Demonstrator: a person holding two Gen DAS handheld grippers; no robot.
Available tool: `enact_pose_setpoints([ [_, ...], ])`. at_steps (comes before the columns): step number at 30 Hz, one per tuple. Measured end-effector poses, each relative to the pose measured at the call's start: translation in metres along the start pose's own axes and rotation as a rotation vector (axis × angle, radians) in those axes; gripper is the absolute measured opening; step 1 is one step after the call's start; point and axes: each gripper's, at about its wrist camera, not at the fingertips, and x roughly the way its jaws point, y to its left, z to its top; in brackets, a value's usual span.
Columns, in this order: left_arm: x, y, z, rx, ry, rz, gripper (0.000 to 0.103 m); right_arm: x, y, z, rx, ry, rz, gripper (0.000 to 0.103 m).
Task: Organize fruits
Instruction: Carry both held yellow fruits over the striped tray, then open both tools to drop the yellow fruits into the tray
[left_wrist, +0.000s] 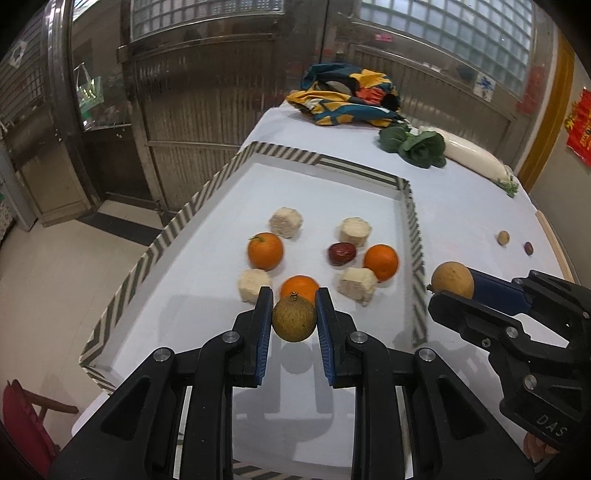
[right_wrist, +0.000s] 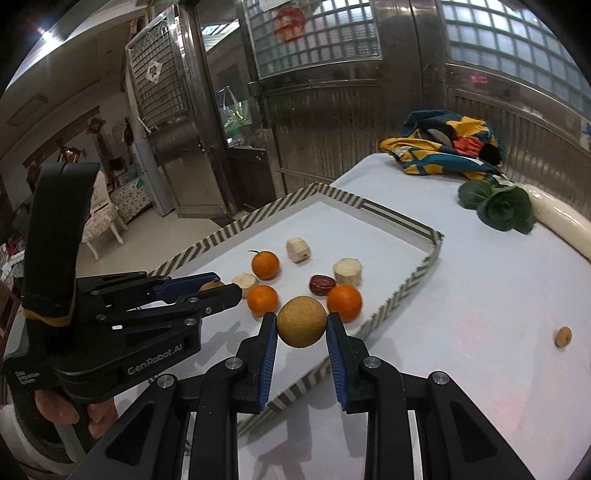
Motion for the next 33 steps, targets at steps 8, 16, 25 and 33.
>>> enact_pose_setpoints([
  [8,0.01,0.013,-0.003,-0.024,0.023,0.019,0.022,0.014,0.011,0.003,-0.021,0.024,0.026,0.026],
  [16,0.018,0.016,-0.004,-0.026,0.042,0.034,0.022,0.026,0.017,0.003,-0.034,0.052,0.044,0.026],
  [25,0.026,0.015,-0.008,-0.021,0.062,0.051,0.022,0.047,0.024,-0.004,-0.07,0.113,0.05,0.026],
  [33,0.031,0.017,-0.008,-0.022,0.061,0.087,0.022,0.063,0.024,-0.006,-0.103,0.148,0.021,0.026],
])
